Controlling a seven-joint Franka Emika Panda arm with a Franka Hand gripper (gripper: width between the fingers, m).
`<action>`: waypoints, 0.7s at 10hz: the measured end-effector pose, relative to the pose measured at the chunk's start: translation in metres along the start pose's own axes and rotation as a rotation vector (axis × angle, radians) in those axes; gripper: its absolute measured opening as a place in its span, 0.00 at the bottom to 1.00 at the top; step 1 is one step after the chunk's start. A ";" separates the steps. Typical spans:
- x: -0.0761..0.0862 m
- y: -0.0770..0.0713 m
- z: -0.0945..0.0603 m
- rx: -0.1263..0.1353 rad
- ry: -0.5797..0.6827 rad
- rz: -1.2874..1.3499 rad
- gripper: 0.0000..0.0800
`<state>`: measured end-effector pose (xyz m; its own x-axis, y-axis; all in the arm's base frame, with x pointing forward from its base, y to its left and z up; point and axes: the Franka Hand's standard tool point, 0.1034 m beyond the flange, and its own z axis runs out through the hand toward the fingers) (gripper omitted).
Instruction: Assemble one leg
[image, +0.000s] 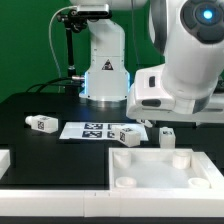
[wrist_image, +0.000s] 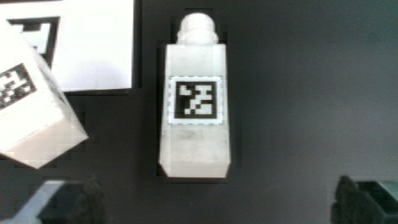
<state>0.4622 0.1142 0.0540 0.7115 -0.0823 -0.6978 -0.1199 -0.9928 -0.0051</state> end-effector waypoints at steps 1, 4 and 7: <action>0.001 0.001 0.001 0.000 -0.018 0.003 0.81; 0.000 0.000 0.008 -0.005 -0.039 0.014 0.81; -0.003 -0.006 0.015 -0.018 -0.140 0.012 0.81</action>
Offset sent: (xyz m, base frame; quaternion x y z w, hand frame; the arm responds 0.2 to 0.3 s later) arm -0.0213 0.0101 -0.0138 0.0225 -0.1232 0.0269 0.9918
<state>0.4504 0.1220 0.0454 0.6062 -0.0822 -0.7910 -0.1141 -0.9933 0.0158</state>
